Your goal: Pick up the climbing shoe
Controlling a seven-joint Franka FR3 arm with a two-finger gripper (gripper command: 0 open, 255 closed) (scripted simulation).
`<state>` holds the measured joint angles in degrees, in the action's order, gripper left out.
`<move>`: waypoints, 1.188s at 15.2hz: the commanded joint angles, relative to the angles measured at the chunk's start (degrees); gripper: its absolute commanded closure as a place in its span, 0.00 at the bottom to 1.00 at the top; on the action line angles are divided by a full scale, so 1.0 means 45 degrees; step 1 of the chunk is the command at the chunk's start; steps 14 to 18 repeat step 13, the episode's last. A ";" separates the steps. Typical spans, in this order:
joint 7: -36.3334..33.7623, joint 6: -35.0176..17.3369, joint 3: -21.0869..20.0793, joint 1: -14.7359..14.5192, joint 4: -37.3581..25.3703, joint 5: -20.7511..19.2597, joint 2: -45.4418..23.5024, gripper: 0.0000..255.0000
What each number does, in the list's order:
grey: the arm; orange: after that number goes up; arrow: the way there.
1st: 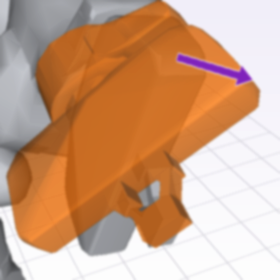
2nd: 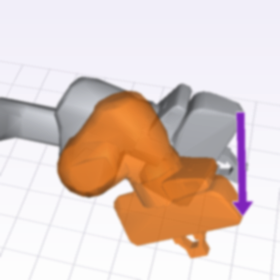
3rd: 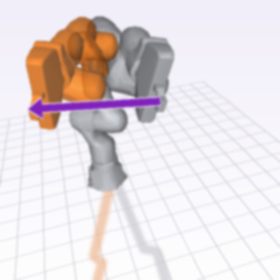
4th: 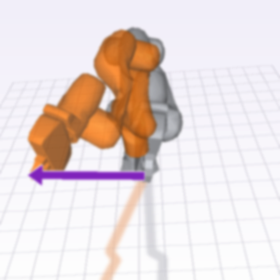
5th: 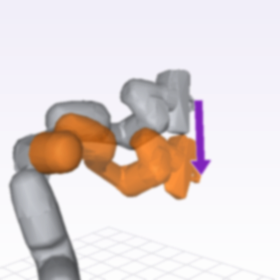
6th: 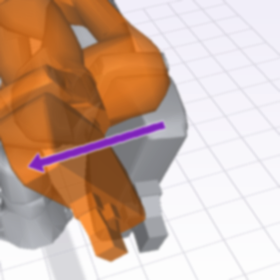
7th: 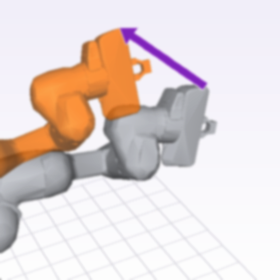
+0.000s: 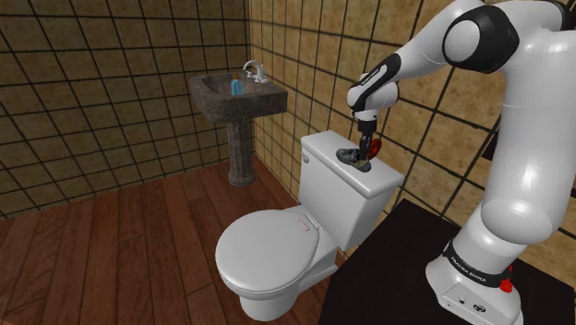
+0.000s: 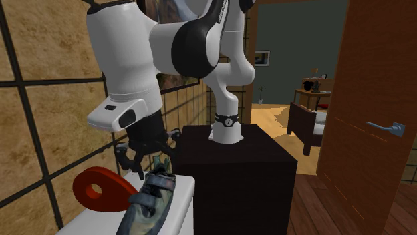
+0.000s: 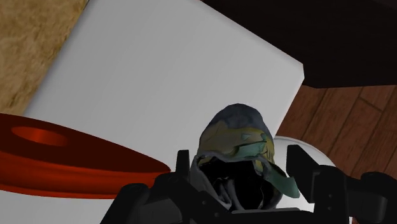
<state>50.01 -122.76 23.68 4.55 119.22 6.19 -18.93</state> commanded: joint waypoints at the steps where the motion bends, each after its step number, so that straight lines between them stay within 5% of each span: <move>1: -0.0057 0.0270 0.0062 -0.0035 -0.0035 -0.0127 0.0264 1.00; 11: -0.0377 0.1743 0.0251 -0.0197 -0.0505 -0.0660 0.1365 1.00; 18: -0.0381 0.1766 0.0252 -0.0199 -0.0513 -0.0668 0.1381 1.00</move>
